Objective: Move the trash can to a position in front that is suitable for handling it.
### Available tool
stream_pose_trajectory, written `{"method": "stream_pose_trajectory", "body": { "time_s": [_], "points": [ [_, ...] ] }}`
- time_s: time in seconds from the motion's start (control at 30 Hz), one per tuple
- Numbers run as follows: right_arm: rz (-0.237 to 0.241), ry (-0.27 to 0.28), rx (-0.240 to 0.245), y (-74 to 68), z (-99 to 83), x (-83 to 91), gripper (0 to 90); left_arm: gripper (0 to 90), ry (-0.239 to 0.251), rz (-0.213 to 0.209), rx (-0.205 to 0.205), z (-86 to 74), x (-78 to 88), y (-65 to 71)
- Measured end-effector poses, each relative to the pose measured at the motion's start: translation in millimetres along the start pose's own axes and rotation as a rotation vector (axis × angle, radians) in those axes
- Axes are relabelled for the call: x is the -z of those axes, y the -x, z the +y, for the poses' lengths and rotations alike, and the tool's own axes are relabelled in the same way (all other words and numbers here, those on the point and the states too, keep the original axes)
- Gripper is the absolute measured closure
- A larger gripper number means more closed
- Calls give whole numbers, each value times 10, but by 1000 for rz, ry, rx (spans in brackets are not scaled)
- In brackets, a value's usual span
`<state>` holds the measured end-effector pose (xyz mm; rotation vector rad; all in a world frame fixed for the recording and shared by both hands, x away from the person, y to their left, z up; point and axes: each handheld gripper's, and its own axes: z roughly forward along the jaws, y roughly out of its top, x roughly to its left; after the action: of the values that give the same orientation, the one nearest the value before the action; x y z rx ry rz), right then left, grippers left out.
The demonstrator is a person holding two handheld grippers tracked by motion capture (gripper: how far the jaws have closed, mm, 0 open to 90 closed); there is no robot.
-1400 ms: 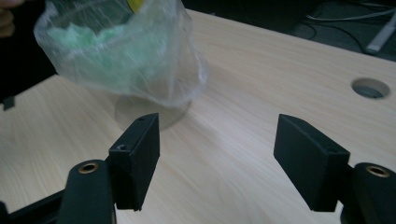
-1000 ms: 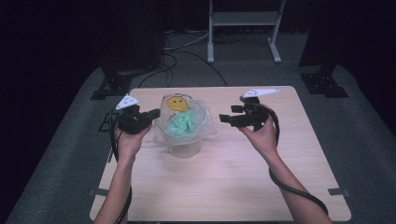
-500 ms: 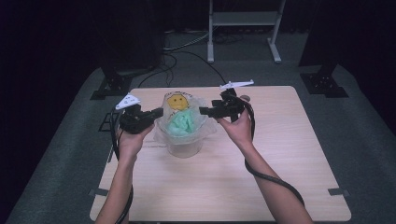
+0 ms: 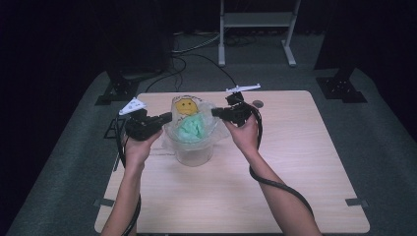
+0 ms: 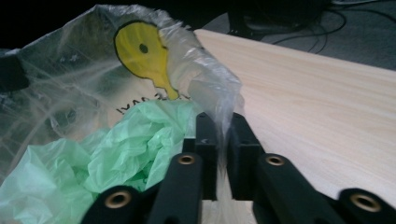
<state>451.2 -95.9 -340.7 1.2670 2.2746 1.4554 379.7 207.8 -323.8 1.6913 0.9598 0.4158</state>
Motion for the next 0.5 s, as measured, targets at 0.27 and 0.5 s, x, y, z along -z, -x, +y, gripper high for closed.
{"method": "stream_pose_trajectory", "body": {
  "time_s": [0.27,0.5],
  "points": [
    [52,23,21,-149,91,89,890,885,23,-15,-17,69,-29,88],
    [97,6,42,-269,120,82,889,885,23,-37,-22,70,-107,178]
  ]
}}
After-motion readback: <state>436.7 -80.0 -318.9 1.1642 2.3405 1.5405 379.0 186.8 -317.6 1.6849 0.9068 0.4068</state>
